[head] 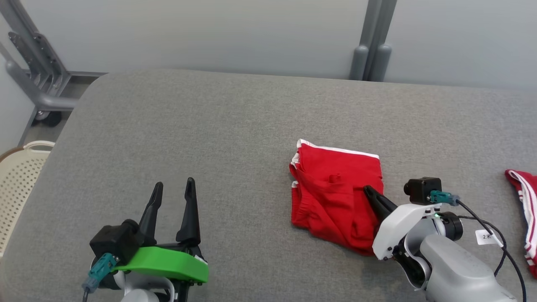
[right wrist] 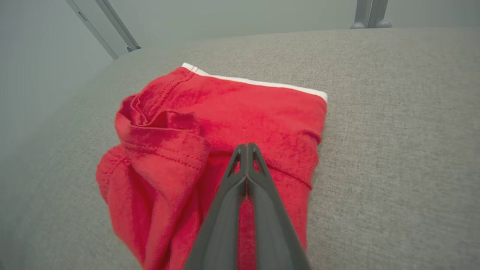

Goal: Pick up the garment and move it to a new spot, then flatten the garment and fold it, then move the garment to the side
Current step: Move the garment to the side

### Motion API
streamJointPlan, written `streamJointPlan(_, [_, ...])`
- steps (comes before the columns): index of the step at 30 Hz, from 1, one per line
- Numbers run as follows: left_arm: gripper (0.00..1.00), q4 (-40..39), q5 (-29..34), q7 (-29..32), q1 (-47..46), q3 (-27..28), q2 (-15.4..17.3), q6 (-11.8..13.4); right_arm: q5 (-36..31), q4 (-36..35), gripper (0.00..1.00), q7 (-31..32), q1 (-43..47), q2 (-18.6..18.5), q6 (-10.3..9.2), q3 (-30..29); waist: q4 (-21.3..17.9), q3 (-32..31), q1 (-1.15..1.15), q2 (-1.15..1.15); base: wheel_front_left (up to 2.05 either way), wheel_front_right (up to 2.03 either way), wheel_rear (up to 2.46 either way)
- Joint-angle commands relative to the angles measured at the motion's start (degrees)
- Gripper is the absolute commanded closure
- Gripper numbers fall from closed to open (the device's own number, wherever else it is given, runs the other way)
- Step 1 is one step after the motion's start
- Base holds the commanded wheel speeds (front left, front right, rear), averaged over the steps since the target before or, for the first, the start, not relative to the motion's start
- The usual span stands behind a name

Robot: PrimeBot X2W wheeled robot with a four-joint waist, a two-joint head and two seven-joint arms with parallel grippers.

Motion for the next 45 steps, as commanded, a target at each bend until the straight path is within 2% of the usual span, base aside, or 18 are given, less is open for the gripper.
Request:
streamJointPlan(1, [0.00,-0.1,0.3,-0.1,-1.0,0.2,0.4,0.2,-0.4,1.4,1.00,0.3,-0.6,0.1,0.00,0.5,2.8,2.0,0.00,0.00,0.00,0.00,0.00])
streamJointPlan(7, [0.00,0.2,0.3,-0.3,-1.9,0.2,0.3,-0.1,0.4,4.4,1.00,0.3,-1.6,1.1,0.00,2.7,5.9,3.1,0.00,0.00,0.00,0.00,0.00])
streamJointPlan(14, [0.00,0.1,0.2,-0.5,-2.2,0.4,0.4,0.0,2.1,-0.7,1.00,-0.7,-1.2,1.9,0.00,9.4,7.6,3.2,0.00,0.00,0.00,0.00,0.00])
streamJointPlan(22, [0.00,-0.3,0.2,-0.7,-2.3,0.5,0.5,0.4,2.1,-3.2,1.00,-1.1,-0.8,2.4,0.00,15.1,7.7,3.6,0.00,0.00,0.00,0.00,0.00])
streamJointPlan(32, [0.00,-0.3,0.0,-0.8,-2.7,0.6,0.6,0.6,5.4,1.4,1.00,-0.7,-1.9,3.5,-0.01,20.3,7.4,4.4,0.00,0.00,0.00,0.00,0.00])
streamJointPlan(36, [0.00,-0.2,-0.2,-0.9,-2.4,0.8,0.8,0.7,4.6,0.3,1.00,-1.1,-3.4,3.1,0.00,22.1,6.7,4.1,0.00,0.00,0.00,0.00,0.00])
streamJointPlan(41, [0.00,-0.2,-0.4,-1.1,-1.3,1.3,1.0,1.1,1.9,-5.7,1.00,-1.4,-4.8,1.5,0.00,21.4,4.8,2.8,0.00,0.00,0.00,0.00,0.00])
streamJointPlan(45, [0.00,-0.5,-0.7,-1.2,-0.3,1.7,1.2,1.3,-2.8,-15.6,1.00,-1.4,-2.1,-1.1,0.00,14.1,2.2,1.1,0.00,0.00,0.00,0.00,0.00])
